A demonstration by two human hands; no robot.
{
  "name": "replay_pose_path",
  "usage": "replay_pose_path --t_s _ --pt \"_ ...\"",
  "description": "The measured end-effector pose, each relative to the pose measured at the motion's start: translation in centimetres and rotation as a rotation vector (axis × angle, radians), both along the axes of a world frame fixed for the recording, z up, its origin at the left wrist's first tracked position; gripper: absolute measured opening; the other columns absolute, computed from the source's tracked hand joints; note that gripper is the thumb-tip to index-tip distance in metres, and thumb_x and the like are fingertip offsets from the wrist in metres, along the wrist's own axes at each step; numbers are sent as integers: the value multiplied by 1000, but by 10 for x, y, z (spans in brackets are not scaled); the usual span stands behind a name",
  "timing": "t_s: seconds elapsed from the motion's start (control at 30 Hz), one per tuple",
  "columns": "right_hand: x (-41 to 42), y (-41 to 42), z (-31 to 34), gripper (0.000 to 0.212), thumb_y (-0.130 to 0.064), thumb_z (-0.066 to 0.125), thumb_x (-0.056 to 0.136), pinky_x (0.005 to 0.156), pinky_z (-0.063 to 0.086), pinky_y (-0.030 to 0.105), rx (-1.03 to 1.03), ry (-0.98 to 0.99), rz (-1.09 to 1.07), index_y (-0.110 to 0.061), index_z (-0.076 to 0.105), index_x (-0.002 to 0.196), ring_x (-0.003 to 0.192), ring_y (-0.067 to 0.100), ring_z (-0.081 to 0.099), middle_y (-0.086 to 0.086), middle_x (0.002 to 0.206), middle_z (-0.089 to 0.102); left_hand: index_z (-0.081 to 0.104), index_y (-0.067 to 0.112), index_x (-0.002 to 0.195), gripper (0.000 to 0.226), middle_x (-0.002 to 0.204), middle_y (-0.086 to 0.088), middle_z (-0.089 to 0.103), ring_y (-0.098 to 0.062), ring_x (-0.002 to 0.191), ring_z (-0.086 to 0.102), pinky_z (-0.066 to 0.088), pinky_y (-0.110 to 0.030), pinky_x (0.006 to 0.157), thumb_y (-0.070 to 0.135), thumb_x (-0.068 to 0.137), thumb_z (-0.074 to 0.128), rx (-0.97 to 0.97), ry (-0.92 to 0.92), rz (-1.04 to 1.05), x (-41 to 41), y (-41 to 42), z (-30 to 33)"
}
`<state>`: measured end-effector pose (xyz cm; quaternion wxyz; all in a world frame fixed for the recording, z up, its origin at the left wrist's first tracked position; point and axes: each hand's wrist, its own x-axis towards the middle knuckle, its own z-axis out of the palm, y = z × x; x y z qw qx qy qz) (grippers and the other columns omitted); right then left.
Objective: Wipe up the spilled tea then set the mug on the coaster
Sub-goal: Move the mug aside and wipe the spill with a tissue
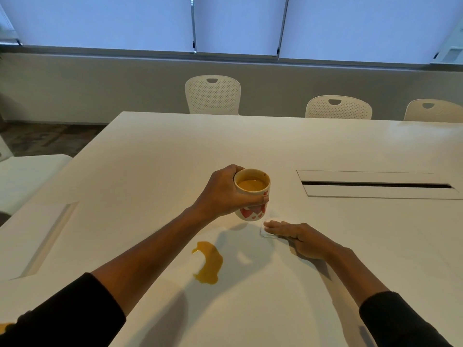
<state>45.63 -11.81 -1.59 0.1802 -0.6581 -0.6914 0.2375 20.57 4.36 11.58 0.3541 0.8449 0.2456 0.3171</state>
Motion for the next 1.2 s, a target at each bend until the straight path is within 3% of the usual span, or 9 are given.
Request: replay_pose_path --t_s 0.13,0.37,0.47,0.57,0.63,0.77,1.0,1.1,1.2 --pt "-12 -13 -3 73 15 49 102 121 31 14 24 29 7 -36 52 154 151 -1 39 -19 162 46 59 24 128 74 115 15 65 -10 94 67 53 -10 69 57 69 87 6 -5 -18 2 -3 1" --pt "-37 -42 2 66 15 45 103 123 41 30 27 158 12 -31 65 145 145 4 52 -18 154 58 60 23 128 74 117 11 68 -13 97 68 54 -11 71 58 69 87 -1 -21 -36 4 -8 3" --pt "-49 -54 14 67 12 44 103 119 47 34 -36 249 -32 -38 69 139 137 5 60 -21 145 65 60 22 128 75 118 9 69 -15 99 68 56 -13 74 58 69 87 -7 -27 -48 4 -11 5" --pt "-52 -71 24 48 4 47 106 115 50 34 -94 428 15 -25 75 133 131 20 67 -6 138 73 60 23 129 75 119 9 70 -15 100 69 57 -15 75 58 69 87 -2 -28 -59 4 -12 6" --pt "-49 -81 26 38 0 50 107 109 55 36 -75 599 -110 -17 79 124 124 27 70 4 128 77 60 23 129 75 119 9 70 -15 100 68 58 -16 76 58 69 87 3 -30 -62 3 -13 6" --pt "-44 -92 26 39 9 50 104 87 62 36 96 960 -473 -11 83 110 107 29 73 15 117 78 60 21 129 76 119 7 70 -16 101 68 59 -18 77 58 68 87 -3 -39 -66 3 -15 8" --pt "-22 -83 28 42 13 50 100 79 62 25 253 905 -714 -5 86 92 103 30 75 12 106 82 59 22 130 75 122 7 69 -15 101 68 55 -14 76 55 70 87 -13 -38 -60 4 -18 8" --pt "-15 -75 35 24 -7 63 84 96 57 37 256 1053 -685 2 84 93 109 36 72 21 111 80 59 21 131 75 121 6 69 -15 101 67 55 -14 76 55 70 88 -13 -32 -56 5 -17 8" --pt "-11 -62 42 44 -35 89 67 97 57 35 265 1038 -703 -3 85 96 107 29 75 16 112 81 59 20 130 74 119 8 69 -13 98 66 52 -9 70 53 70 88 -5 -38 -53 4 -17 9"
